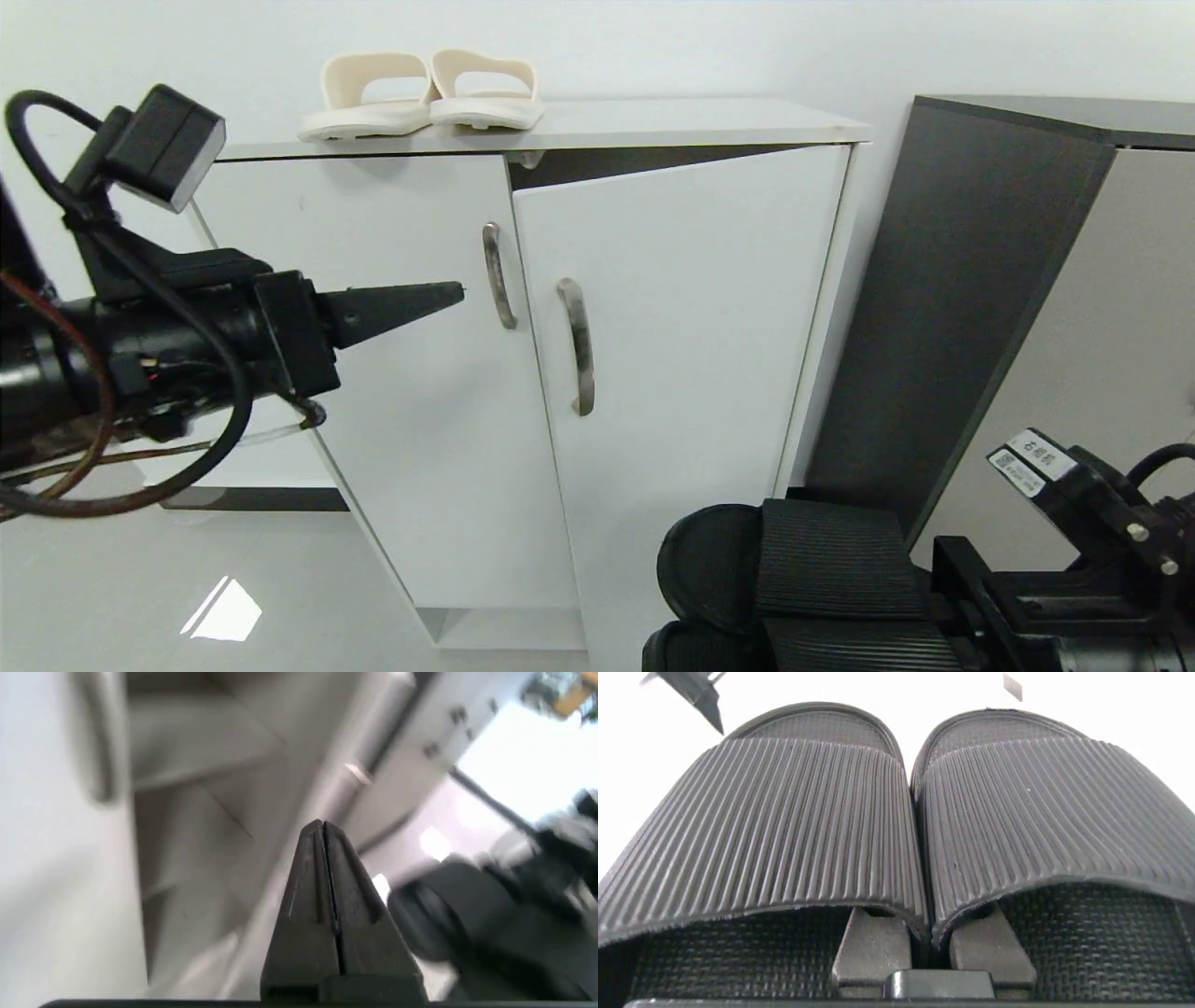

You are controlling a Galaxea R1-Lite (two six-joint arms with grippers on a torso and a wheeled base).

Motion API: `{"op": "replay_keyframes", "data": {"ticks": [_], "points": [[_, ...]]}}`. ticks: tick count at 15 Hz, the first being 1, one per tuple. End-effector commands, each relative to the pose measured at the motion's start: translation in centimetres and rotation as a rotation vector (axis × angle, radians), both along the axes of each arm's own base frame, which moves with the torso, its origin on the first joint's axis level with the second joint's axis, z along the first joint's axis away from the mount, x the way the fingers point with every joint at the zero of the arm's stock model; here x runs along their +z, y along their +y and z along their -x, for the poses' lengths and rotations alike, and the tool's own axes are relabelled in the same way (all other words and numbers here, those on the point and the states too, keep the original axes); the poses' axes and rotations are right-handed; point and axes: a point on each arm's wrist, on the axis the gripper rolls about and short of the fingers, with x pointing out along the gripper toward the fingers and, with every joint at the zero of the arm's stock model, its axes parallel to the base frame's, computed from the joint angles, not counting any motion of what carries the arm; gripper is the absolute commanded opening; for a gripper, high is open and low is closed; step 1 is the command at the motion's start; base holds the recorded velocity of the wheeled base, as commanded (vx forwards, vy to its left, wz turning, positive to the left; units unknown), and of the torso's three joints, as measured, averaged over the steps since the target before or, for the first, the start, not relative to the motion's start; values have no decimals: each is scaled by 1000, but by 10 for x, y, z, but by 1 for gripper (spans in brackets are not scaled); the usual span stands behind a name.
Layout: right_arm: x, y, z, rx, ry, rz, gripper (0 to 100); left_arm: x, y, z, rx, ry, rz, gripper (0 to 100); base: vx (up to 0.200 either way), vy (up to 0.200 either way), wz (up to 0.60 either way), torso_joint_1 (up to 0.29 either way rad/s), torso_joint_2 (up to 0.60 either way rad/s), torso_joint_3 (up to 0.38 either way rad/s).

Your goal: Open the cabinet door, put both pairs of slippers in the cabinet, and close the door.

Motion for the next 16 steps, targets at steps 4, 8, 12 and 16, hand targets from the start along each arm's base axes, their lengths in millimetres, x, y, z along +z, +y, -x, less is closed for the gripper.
{"op": "replay_keyframes", "data": {"ticks": [4,8,12,16], "points": [[-2,3,6,35,20,18,0,-24,-22,-73,13,13,36,0,0,0,0,0,0,0],[-5,6,11,61,46,43,0,-27,-43,-88,-33,21,35,0,-100,0,0,1,1,0],[-7,10,20,111,50,56,0,-31,-58,-57,-123,22,29,0,-200,0,0,2,4,0],[-7,11,27,140,52,60,0,-28,-60,-27,-187,5,36,0,-200,0,0,2,-1,5]]}}
